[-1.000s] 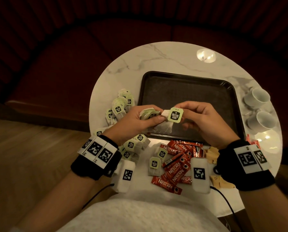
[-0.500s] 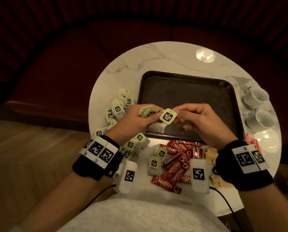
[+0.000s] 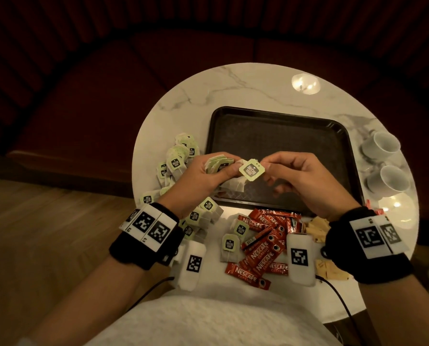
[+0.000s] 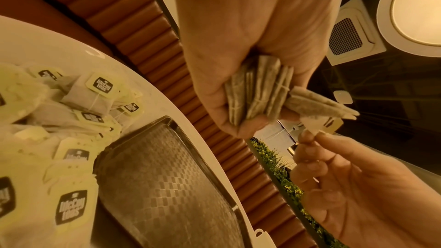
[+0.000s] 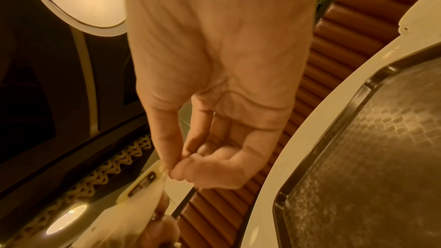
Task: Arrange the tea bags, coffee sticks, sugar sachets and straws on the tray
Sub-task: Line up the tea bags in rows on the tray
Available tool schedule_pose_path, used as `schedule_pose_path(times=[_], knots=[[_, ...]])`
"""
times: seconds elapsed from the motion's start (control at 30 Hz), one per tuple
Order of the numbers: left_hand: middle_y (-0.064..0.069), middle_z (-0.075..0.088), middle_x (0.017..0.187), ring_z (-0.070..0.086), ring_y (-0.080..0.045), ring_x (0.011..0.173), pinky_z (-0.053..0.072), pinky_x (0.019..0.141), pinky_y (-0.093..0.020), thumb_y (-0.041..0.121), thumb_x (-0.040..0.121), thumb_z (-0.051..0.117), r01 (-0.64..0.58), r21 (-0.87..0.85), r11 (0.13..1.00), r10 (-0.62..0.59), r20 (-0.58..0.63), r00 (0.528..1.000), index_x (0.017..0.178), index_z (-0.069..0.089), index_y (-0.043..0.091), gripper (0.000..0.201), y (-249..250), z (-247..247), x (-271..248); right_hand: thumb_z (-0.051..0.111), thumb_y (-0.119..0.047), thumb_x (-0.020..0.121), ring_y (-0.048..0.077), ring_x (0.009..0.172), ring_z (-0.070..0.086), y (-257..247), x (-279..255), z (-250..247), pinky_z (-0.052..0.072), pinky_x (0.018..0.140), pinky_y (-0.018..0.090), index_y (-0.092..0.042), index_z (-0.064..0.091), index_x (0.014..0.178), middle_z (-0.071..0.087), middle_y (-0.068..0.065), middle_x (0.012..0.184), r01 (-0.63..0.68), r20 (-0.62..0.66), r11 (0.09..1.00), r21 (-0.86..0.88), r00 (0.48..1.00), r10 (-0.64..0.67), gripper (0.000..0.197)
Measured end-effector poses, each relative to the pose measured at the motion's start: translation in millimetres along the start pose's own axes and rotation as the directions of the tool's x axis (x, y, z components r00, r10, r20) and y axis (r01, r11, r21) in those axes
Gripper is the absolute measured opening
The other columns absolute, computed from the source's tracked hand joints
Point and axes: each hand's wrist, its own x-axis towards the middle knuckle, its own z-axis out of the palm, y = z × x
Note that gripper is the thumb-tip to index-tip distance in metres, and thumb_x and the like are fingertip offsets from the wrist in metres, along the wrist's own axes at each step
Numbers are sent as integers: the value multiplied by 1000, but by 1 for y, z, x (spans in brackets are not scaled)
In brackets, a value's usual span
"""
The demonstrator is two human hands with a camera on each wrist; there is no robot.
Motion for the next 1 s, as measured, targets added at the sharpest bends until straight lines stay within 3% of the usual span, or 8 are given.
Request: schedule_pose_path(times=[0.17,0.27,0.37,0.6,0.7,0.8,0.9,1.0], knots=[[7,74,91,68,-6,89,51,77,-17,16,90,61,5,31,1000,-6,40,999,102,70,15,15,2,2,0,63,-22,89,9,73,61,0,-1,2,51,59,16,-16,74,98,72,-2,82,20,3,999,-27,1000,-20,15],[12,73,85,66,-1,82,51,69,-15,19,87,61,14,10,1000,-15,67,998,100,69,16,15,4,3,-1,63,-26,85,7,74,61,0,0,2,50,59,16,-16,74,101,74,3,91,40,27,996,-77,999,-38,21],[12,72,81,65,0,78,50,65,-15,21,86,61,35,-34,999,-33,62,998,99,69,17,15,4,3,-2,62,-19,91,4,72,59,2,0,0,49,59,16,-17,74,102,73,7,92,60,43,988,-143,998,-55,16],[8,73,86,67,-6,83,56,69,-22,26,85,61,79,-103,992,-76,27,997,97,69,22,15,3,4,-1,61,-22,93,4,76,61,4,1,-2,51,62,18,-18,73,101,72,-6,87,69,67,978,-195,996,-56,15],[6,72,87,67,-8,83,58,69,-25,21,89,61,99,-136,986,-100,-1,995,94,69,25,11,2,3,-1,60,-18,95,7,75,61,3,2,-1,51,62,20,-17,73,98,70,-6,83,52,50,986,-161,998,-45,13],[1,73,91,68,-14,84,58,67,-29,28,83,63,102,-164,981,-109,-34,993,91,69,26,11,3,4,-1,57,-12,96,11,73,58,2,2,-1,51,60,21,-15,72,94,66,0,79,40,29,995,-88,999,-38,15],[2,73,85,67,-13,77,55,57,-25,28,83,62,93,-188,978,-110,-82,990,90,67,23,10,2,5,-1,59,-16,94,11,71,57,0,0,1,49,59,22,-13,70,94,64,1,79,62,5,998,-15,998,-62,12],[3,72,83,66,-10,74,53,54,-23,19,91,59,86,-172,981,-104,-102,989,90,67,23,8,1,6,-1,63,-27,84,12,70,55,-1,-4,4,47,58,23,-14,70,93,64,2,79,90,-9,991,100,996,-90,17]])
